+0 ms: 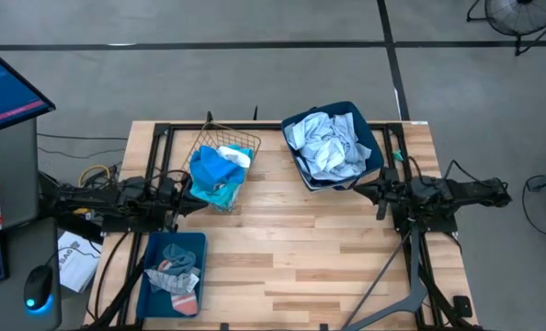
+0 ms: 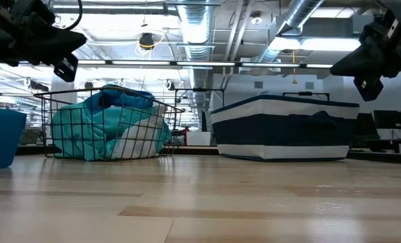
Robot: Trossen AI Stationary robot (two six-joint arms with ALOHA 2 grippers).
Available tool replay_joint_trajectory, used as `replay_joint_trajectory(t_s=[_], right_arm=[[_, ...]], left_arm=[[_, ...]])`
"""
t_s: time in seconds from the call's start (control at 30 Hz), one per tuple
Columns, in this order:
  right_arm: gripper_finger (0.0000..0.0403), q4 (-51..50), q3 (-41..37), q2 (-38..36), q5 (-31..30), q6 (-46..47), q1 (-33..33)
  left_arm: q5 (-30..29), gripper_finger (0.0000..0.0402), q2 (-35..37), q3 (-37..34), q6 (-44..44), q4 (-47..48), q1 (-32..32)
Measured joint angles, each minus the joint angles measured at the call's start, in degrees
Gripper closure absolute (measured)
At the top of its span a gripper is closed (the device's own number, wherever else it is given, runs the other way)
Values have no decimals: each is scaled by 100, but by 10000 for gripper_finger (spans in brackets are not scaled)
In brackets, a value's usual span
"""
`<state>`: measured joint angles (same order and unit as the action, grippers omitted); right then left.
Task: Pick & Place Cloths
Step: Return to Home Position
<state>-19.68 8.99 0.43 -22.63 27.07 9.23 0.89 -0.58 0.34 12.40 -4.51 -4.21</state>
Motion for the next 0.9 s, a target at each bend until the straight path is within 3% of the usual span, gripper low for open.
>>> replay_joint_trajectory(t_s=[0.9], right_arm=[[403, 0, 0, 7, 4, -2, 0]], left_arm=[[0, 401, 0, 0, 3, -79, 0]])
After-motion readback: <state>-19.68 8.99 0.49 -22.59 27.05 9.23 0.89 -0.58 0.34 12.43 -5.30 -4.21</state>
